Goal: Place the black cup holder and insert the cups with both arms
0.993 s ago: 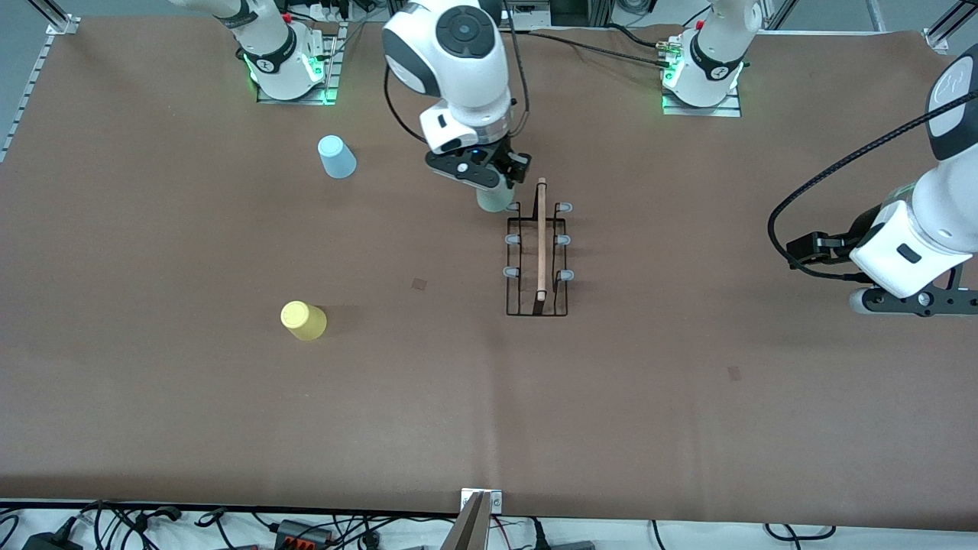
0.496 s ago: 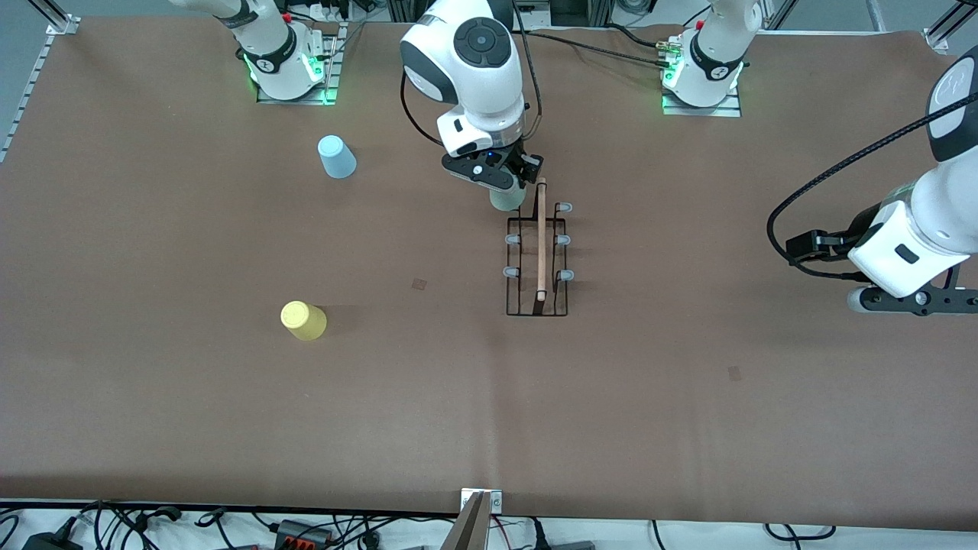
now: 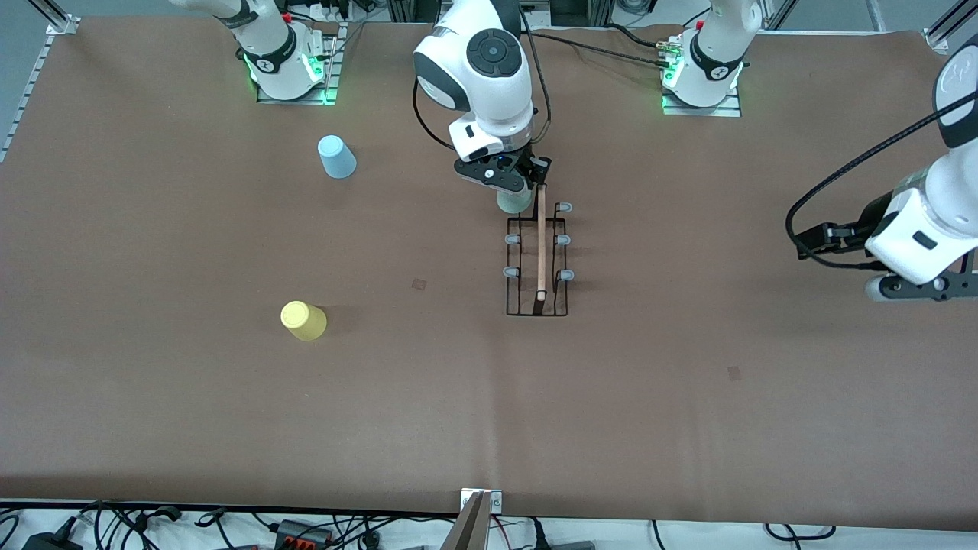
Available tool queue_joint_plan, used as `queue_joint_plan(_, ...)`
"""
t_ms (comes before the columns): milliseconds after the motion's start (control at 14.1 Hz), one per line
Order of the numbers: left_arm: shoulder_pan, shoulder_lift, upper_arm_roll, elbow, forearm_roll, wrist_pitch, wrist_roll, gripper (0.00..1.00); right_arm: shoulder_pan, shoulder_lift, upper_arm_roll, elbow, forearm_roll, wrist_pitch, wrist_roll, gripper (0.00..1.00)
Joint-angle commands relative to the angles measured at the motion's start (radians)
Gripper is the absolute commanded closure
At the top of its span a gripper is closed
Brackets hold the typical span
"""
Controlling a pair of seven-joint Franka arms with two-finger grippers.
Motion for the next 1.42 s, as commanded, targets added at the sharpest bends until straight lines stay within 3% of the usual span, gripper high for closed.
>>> queue_joint_plan(0, -0.14, -0.192, 0.188, -0.25, -0.051, 0.096, 0.034, 0.0, 0.006, 0.043, 0.008, 0.027, -0.038, -0.004, 0.024, 0.7)
queue_joint_plan(142, -0.22, -0.217, 0.256, -0.275, -0.05, 0.094, 0.036, 0.0, 0.006, 0.05, 0.008, 0.027, -0.041, 0.004, 0.024, 0.69)
queue_joint_plan(284, -0.221, -0.217, 0.255, -0.271, -0.051, 0.099, 0.092, 0.0, 0.006, 0.051, 0.008, 0.026, -0.04, 0.03, 0.024, 0.61)
queue_joint_plan(425, -0.218, -0.215, 0.248, -0.268, -0.05, 0.099, 0.096, 0.0, 0.005, 0.051, 0.008, 0.027, -0.04, 0.03, 0.022, 0.42)
queue_joint_plan(496, -0.213, -0.214, 0.242, -0.266, -0.045, 0.1, 0.094, 0.0, 0.003, 0.051, 0.007, 0.027, -0.038, 0.03, 0.022, 0.11)
queue_joint_plan(567, -0.195, -0.214, 0.227, -0.262, -0.042, 0.1, 0.099, 0.0, -0.004, 0.05, 0.007, 0.027, -0.038, 0.03, 0.019, 0.0)
queue_joint_plan(922, -0.161, -0.209, 0.202, -0.26, -0.045, 0.1, 0.106, 0.0, -0.075, -0.015, 0.007, 0.024, -0.038, -0.014, -0.033, 0.0)
queue_joint_plan(1063, -0.109, -0.206, 0.155, -0.259, -0.051, 0.1, 0.106, 0.0, -0.141, -0.065, 0.005, 0.015, -0.032, -0.086, -0.131, 0.0)
queue_joint_plan(1347, -0.099, -0.206, 0.141, -0.257, -0.053, 0.096, 0.105, 0.0, -0.354, -0.194, 0.002, -0.104, -0.034, -0.2, -0.54, 0.0)
